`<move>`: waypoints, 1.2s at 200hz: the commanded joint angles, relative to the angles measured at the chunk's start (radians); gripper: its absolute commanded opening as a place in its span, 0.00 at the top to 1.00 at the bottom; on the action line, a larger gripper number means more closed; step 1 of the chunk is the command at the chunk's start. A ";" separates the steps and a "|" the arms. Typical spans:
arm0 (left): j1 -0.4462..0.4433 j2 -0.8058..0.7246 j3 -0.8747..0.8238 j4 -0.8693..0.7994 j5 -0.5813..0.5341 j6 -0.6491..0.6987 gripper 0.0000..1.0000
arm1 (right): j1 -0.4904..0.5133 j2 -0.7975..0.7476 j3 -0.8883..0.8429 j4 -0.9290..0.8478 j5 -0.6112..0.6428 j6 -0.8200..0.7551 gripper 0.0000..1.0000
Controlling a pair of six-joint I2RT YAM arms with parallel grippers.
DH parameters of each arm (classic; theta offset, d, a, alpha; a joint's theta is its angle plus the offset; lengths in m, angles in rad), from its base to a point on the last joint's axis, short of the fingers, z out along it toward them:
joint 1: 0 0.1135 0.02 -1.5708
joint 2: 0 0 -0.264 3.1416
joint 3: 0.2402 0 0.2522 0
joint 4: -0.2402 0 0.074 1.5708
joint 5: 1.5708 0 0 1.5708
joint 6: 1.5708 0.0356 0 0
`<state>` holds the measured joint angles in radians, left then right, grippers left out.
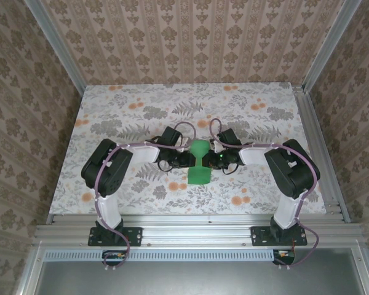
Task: Fold a paper plane with a square sheet of paper (pick it up from the middle)
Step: First fold in half a square sheet of paper at the center of the table.
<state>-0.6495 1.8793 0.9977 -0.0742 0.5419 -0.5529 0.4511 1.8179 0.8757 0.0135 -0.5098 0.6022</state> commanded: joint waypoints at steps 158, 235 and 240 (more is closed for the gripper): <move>-0.106 0.174 0.034 -0.372 -0.338 0.263 0.78 | -0.100 0.023 -0.054 0.180 -0.091 0.126 0.81; -0.111 0.164 0.034 -0.391 -0.357 0.299 0.78 | -0.132 0.098 0.002 0.105 -0.062 0.101 0.81; -0.111 0.159 0.037 -0.392 -0.351 0.298 0.78 | -0.131 0.102 0.002 0.103 -0.063 0.101 0.81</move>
<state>-0.7467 1.9160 1.1133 -0.2771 0.3008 -0.2943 0.3332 1.8599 0.8509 0.1333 -0.6464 0.7185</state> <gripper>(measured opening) 0.214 0.189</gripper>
